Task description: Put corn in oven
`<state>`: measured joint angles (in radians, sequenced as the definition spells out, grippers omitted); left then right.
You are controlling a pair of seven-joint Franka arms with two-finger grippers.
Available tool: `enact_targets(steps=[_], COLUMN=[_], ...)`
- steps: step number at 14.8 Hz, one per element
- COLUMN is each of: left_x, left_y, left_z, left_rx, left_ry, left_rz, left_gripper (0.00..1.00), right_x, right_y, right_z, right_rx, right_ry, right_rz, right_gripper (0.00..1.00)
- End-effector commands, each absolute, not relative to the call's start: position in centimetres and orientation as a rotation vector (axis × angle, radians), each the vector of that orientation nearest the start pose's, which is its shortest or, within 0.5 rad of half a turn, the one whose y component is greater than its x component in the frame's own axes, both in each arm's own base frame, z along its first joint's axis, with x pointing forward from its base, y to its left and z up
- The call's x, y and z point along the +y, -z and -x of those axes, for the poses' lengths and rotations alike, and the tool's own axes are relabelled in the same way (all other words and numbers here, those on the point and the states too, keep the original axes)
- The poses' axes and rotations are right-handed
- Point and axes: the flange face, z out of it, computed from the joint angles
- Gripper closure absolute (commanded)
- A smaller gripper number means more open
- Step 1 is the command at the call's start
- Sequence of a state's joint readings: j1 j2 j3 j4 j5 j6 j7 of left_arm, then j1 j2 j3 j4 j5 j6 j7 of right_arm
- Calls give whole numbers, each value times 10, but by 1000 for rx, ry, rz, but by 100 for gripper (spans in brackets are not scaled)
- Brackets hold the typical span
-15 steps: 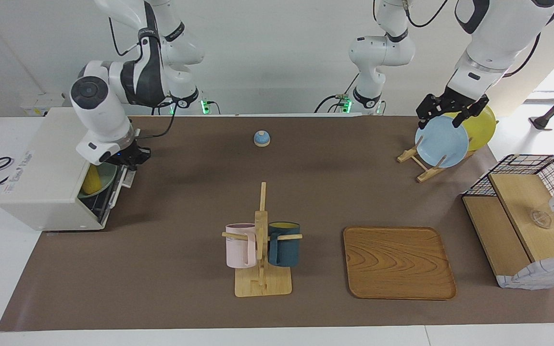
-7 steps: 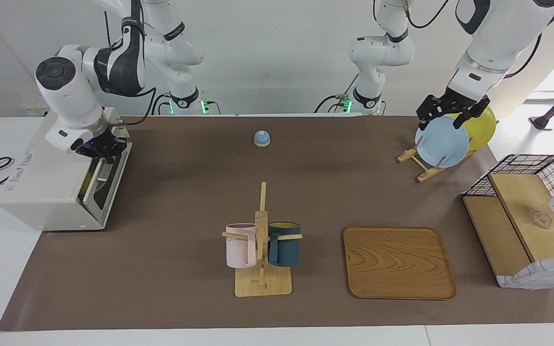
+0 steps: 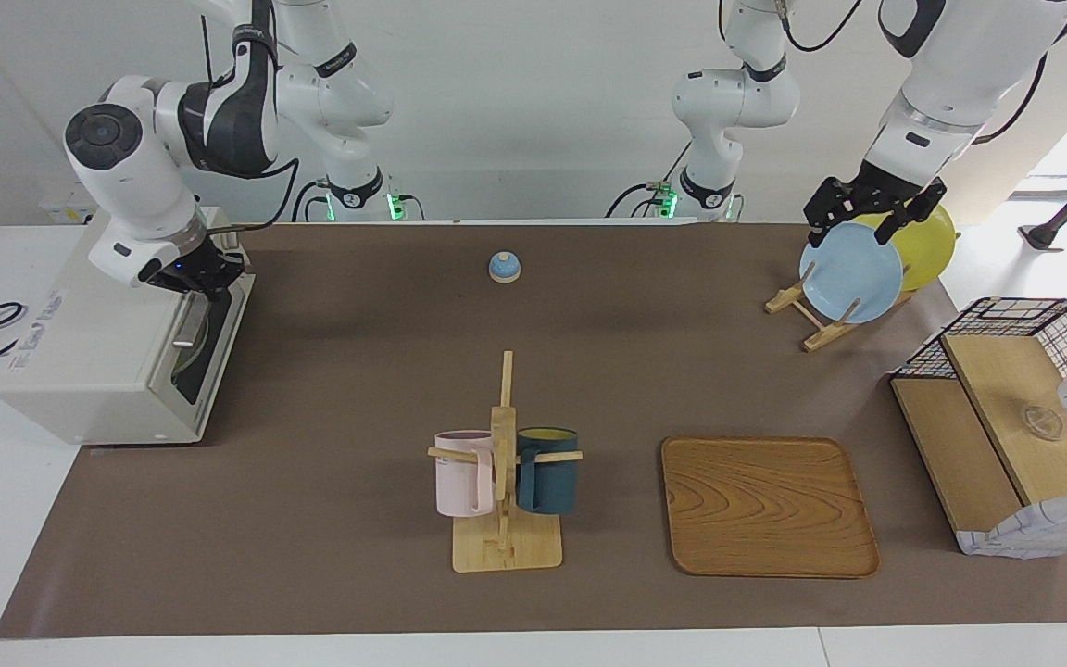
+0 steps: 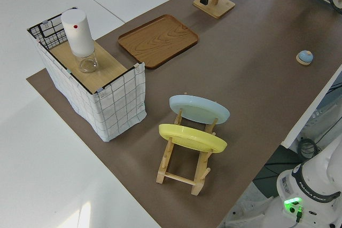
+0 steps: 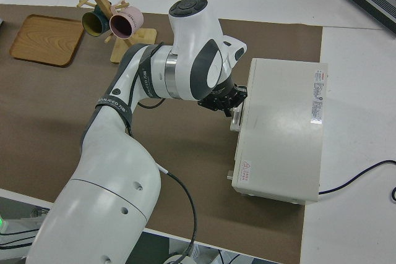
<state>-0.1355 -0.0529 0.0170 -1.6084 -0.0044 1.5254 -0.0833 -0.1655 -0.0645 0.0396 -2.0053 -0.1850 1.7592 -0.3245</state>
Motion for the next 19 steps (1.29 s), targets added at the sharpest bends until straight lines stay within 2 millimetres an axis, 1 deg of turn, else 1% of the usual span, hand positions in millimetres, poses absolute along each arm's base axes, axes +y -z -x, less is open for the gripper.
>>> enact_targets(steps=[1,3,4,5,6,7,8,9,10,12,13,14,15,16,17,18,19], left_x=[-56,-51,-51,-51,-52,-52,-52,-52,-52,-52,-52,-52,-52,-52,-52,-52,-52], left_y=[-635,-635,-635,-635,-635,-635,-635,-635,-635,-635,-635,-635,-635,-635,-635,-635,-635], left_z=[-524,-524,-524,-524,-524,-524,-524,-524,-524,-524,-524,-524,-524,-524,-524,-524,-524], left_rx=[44,29,27,29,32,32,32,32,32,32,32,32,32,32,32,32,32], left_ry=[-53,-56,-56,-56,-56,-56,-56,-56,-56,-56,-56,-56,-56,-56,-56,-56,-56], left_rz=[3140,3141,3141,3141,3141,3141,3141,3141,3141,3141,3141,3141,3141,3141,3141,3141,3141], left_gripper=[0,0,0,0,0,0,0,0,0,0,0,0,0,0,0,0,0], right_x=[-81,-75,-71,-68,-66,-62,-51,-50,-48,-36,-30,-18,-16,-21,-14,1,6], right_y=[-486,-515,-532,-543,-552,-558,-564,-569,-573,-585,-589,-592,-592,-592,-592,-594,-604], right_z=[-504,-506,-509,-510,-511,-512,-514,-513,-515,-521,-523,-526,-527,-527,-533,-535,-538], right_rx=[-448,-424,-392,-374,-371,-380,-406,-383,-336,-223,-206,-235,-240,-228,-245,-281,-259], right_ry=[-377,-359,-327,-316,-305,-286,-270,-272,-265,-204,-197,-198,-196,-185,-175,-183,-154], right_rz=[3234,3220,3182,3150,3139,3143,3148,3151,3143,3100,3100,3101,3102,3099,3107,3109,3124], right_gripper=[100,100,77,60,38,0,0,0,0,0,0,0,0,0,0,0,0])
